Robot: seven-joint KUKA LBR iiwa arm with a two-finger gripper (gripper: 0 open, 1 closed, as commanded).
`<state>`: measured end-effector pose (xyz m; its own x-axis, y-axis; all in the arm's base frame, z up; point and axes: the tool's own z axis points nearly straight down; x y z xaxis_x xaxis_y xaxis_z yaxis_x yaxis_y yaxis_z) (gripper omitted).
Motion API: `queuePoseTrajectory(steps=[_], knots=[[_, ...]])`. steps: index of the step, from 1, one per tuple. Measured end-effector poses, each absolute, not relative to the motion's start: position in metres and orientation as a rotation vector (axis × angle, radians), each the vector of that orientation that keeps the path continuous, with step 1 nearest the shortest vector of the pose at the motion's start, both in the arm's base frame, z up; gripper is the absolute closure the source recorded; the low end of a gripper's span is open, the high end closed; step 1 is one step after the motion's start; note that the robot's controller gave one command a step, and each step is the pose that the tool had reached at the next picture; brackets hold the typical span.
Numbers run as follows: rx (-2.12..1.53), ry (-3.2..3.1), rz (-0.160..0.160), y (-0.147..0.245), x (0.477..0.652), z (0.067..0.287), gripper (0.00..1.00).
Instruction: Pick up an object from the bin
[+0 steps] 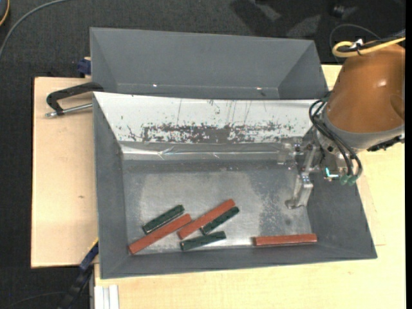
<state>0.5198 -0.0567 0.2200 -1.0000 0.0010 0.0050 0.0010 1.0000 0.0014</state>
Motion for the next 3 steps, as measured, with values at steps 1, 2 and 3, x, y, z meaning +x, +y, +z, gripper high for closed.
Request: queuePoseTrajectory(steps=[1,2,3], knots=[[0.257,-3.125,-0.004,-0.040,0.494,0.117,0.00],[0.337,-3.122,-0.007,0.026,0.518,0.068,0.00],[0.328,-3.125,-0.002,0.022,0.518,0.071,1.00]])
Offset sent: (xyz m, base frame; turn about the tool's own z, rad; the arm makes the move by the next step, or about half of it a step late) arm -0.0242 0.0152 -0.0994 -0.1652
